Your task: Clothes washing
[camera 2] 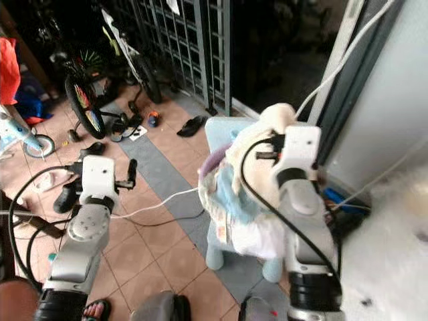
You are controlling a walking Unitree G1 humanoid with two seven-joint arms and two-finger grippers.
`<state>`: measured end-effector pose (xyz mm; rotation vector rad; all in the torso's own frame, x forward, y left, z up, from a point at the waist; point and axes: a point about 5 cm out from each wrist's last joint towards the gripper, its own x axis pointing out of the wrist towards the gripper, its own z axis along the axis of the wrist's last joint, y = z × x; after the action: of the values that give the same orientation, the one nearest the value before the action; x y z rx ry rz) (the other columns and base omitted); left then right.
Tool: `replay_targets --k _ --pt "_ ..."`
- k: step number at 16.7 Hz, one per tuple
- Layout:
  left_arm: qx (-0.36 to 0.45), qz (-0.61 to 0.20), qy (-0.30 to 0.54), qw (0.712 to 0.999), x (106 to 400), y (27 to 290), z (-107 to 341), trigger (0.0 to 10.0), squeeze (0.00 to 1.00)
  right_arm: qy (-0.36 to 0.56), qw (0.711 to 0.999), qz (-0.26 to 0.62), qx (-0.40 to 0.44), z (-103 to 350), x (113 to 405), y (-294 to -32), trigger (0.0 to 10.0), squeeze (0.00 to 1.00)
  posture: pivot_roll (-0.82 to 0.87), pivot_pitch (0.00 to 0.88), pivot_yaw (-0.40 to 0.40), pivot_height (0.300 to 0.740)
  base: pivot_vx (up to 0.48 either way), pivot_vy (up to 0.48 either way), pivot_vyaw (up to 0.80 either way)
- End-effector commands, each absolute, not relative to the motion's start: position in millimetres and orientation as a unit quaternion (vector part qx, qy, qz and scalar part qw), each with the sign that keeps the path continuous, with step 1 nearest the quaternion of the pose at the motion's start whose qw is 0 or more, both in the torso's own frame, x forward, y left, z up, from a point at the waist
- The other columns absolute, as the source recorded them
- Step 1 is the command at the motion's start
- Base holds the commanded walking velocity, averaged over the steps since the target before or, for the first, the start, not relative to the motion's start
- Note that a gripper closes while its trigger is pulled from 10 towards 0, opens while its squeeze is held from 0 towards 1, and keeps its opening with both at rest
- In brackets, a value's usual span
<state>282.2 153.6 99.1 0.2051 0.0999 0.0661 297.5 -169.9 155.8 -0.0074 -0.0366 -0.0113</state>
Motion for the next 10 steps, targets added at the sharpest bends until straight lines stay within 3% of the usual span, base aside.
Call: replay_targets --k 1,3,8,10 --pt "0.104 0.041 0.052 0.992 281.0 156.5 98.0 10.0 0.0 -0.031 1.0 0.0 -0.005 161.2 298.8 -167.8 10.0 0.0 -0.08 0.0 0.096 0.74 -0.251 0.0 0.0" --pt "0.104 0.041 0.049 0.993 281.2 156.5 98.5 10.0 0.0 -0.029 1.0 0.001 -0.006 161.3 300.9 -167.7 10.0 0.0 -0.08 0.0 0.096 0.74 0.0 0.0 -0.23" --pt "0.1 0.023 0.026 0.994 281.4 161.1 106.3 10.0 0.0 -0.031 0.999 0.001 -0.008 161.4 304.0 -165.5 10.0 0.0 -0.07 0.013 0.104 0.74 0.0 0.0 -0.79" --pt "0.101 0.022 0.017 0.994 282.9 162.7 112.1 10.0 0.0 -0.046 0.999 0.002 -0.018 167.0 307.0 -163.4 10.0 0.0 -0.06 0.021 0.115 0.74 0.0 -0.377 -0.8"
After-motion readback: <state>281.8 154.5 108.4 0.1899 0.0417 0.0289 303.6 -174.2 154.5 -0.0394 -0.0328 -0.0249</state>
